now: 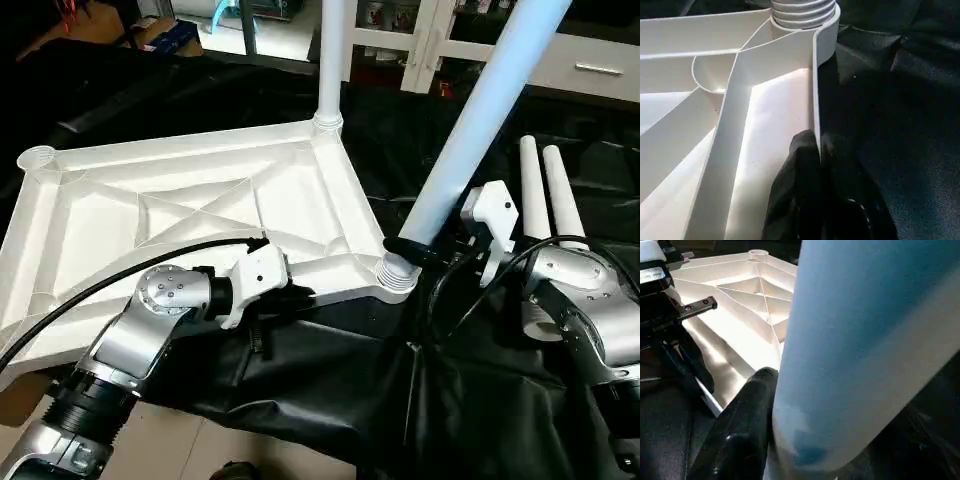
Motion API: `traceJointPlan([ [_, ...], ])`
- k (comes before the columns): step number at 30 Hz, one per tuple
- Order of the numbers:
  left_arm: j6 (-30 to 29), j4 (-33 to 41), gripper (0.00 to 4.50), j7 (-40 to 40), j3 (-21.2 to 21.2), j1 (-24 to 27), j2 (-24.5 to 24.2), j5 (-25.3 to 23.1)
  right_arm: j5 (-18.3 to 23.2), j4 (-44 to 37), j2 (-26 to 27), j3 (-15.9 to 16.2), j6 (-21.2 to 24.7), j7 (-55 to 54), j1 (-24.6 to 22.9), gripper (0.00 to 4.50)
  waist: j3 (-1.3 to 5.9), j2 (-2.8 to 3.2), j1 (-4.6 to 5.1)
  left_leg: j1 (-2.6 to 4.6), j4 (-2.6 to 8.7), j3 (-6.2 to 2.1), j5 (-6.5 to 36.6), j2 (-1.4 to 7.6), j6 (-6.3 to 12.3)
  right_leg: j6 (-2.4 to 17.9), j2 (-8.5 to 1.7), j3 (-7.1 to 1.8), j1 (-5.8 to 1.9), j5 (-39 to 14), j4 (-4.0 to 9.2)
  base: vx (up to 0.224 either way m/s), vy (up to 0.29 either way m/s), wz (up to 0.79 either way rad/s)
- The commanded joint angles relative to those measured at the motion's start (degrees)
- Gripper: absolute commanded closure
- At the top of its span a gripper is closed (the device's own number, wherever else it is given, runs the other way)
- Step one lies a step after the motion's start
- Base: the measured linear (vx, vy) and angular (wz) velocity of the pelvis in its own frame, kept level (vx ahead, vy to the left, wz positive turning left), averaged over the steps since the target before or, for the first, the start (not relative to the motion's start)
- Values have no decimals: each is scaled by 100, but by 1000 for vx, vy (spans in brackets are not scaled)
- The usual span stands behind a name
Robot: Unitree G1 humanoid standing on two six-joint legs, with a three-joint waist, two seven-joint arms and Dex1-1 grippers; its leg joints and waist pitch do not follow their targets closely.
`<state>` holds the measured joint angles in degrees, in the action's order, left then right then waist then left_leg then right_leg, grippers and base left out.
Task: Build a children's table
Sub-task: Insert table leg to table base
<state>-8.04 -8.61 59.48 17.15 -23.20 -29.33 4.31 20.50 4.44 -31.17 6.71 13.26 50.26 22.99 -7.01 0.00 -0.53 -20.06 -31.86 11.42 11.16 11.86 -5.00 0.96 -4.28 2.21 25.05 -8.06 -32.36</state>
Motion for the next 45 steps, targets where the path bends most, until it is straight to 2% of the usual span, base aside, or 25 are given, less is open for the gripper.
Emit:
traceJointPlan([
  [1, 197, 211, 450, 58, -94, -51, -2, 78, -511, 469, -45, 297, 276, -209, -283, 216, 288, 9, -28, 6, 339, -12, 1102, 97, 427, 1313, -226, -195, -309, -1299, 292, 0, 0, 0],
  [9, 214, 182, 450, 41, -93, -65, 8, 73, -543, 563, 112, 304, 253, -288, -323, 216, 291, 5, -24, 8, 336, -13, 1090, 93, 395, 1292, -231, -199, -301, -1377, 300, 0, 0, 0],
  [11, 210, 186, 450, 38, -94, -66, 9, 74, -537, 558, 146, 310, 264, -313, -334, 216, 331, 5, -24, 10, 313, -2, 964, 97, 422, 1389, -239, -205, -314, -1061, 266, 0, 0, 0],
  [12, 206, 193, 450, 34, -95, -64, 11, 75, -542, 576, 183, 318, 264, -337, -339, 216, 327, -21, -22, -10, 315, -11, 807, 84, 484, 1424, -206, -193, -339, -811, 225, 0, 0, 0],
  [13, 204, 195, 450, 33, -96, -64, 11, 76, -546, 587, 200, 320, 263, -348, -340, 216, 303, 0, -21, -9, 319, -6, 825, 90, 529, 1447, -216, -194, -324, -818, 232, 0, 0, 0],
  [14, 204, 196, 450, 33, -96, -63, 11, 76, -547, 588, 203, 321, 263, -349, -340, 216, 313, 11, -29, 7, 313, -2, 838, 92, 534, 1457, -221, -195, -324, -822, 232, 0, 0, 0],
  [15, 198, 208, 450, 34, -96, -62, 6, 77, -552, 583, 229, 323, 270, -354, -350, 216, 291, 8, -25, 5, 322, 0, 947, 95, 518, 1450, -225, -194, -318, -965, 254, 0, 0, 0],
  [18, 194, 221, 450, 37, -101, -59, 2, 78, -565, 566, 252, 317, 278, -351, -362, 216, 291, 5, -25, 6, 325, -4, 986, 97, 485, 1421, -229, -199, -321, -1049, 257, 0, 0, 0],
  [27, 205, 228, 450, 52, -124, -65, -15, 83, -399, 474, 290, 162, 349, -288, -308, 224, 298, 17, -20, 4, 319, -8, 904, 94, 496, 1462, -224, -197, -331, -873, 236, 0, 0, 0],
  [30, 205, 238, 450, 54, -121, -55, -20, 85, -369, 465, 310, 111, 331, -278, -318, 247, 295, 21, -22, 5, 319, -7, 916, 94, 498, 1477, -223, -196, -330, -867, 236, 0, 0, 0],
  [35, 183, 243, 450, -30, -91, -6, -14, 7, -309, 391, 332, 28, 279, -300, -443, 254, 293, 39, -28, 9, 318, -8, 907, 95, 495, 1495, -221, -196, -330, -806, 233, 0, 0, 0],
  [39, 75, 310, 450, -39, -87, 68, -2, 42, -276, 277, 378, -30, 265, -344, -616, 254, 290, 29, -33, 1, 316, -6, 863, 95, 513, 1508, -219, -197, -338, -694, 222, 0, 0, 0],
  [45, -24, 364, 450, -8, -28, 112, 5, 44, -289, 164, 438, -53, 227, -452, -838, 254, 279, 51, -45, 11, 328, -8, 942, 100, 490, 1492, -221, -194, -329, -791, 239, 0, 0, 0],
])
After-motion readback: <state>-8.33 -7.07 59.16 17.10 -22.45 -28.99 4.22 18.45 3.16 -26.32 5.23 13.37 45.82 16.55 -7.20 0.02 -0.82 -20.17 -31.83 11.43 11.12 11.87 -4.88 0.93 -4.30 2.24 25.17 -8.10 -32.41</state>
